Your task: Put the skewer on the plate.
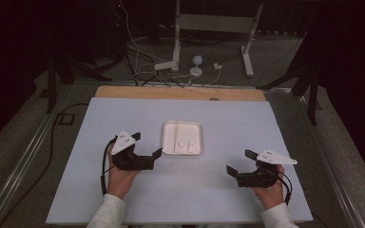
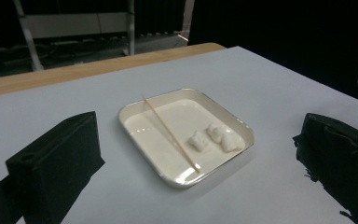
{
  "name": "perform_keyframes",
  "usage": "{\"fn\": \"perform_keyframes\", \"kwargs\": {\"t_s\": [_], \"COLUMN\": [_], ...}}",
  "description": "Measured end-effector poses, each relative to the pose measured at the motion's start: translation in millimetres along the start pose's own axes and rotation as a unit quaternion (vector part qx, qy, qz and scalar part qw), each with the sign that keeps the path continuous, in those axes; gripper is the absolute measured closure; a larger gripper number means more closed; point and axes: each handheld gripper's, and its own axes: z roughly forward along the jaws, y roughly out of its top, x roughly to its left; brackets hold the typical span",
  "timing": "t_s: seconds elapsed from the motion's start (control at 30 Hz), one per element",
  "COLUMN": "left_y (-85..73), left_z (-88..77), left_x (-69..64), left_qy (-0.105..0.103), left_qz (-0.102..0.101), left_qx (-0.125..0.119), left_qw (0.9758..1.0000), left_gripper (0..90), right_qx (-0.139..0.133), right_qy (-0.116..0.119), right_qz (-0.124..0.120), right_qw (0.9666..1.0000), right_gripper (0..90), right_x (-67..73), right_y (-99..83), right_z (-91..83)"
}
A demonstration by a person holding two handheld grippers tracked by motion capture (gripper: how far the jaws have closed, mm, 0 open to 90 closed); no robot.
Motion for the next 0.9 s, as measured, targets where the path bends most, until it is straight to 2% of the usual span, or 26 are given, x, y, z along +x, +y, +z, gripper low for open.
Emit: {"fn": "perform_keyframes", "kwargs": {"t_s": [0.17,0.43,0.6,0.8,0.9], "left_y": [-7.8,-20.3,-25.8,-29.1,-30.2], "left_z": [-17.6,-37.9,-45.6,-52.7,-56.4], "left_x": [8.1,16.8,22.6,24.4,26.4], "left_qy": [0.004,0.025,0.037,0.048,0.050], "left_qz": [0.007,0.017,0.005,0.008,0.002], "left_qx": [-0.012,-0.030,-0.038,-0.033,-0.039], "left_qw": [0.9999,0.9991,0.9986,0.9983,0.9980], "left_gripper": [0.7,0.7,0.7,0.7,0.7], "right_qx": [-0.004,-0.011,-0.016,-0.022,-0.023], "right_qy": [0.000,-0.002,-0.002,-0.006,-0.009], "right_qz": [0.000,0.000,0.000,0.000,0.001], "right_qw": [1.0000,0.9999,0.9999,0.9997,0.9997], "right_gripper": [0.0,0.0,0.0,0.0,0.0], "right_x": [-0.4,-2.9,-3.9,-7.5,-9.1], "right_y": [-1.2,-2.9,-2.8,-4.7,-5.3], "right_z": [0.5,-0.4,-0.8,-2.4,-3.5]}}
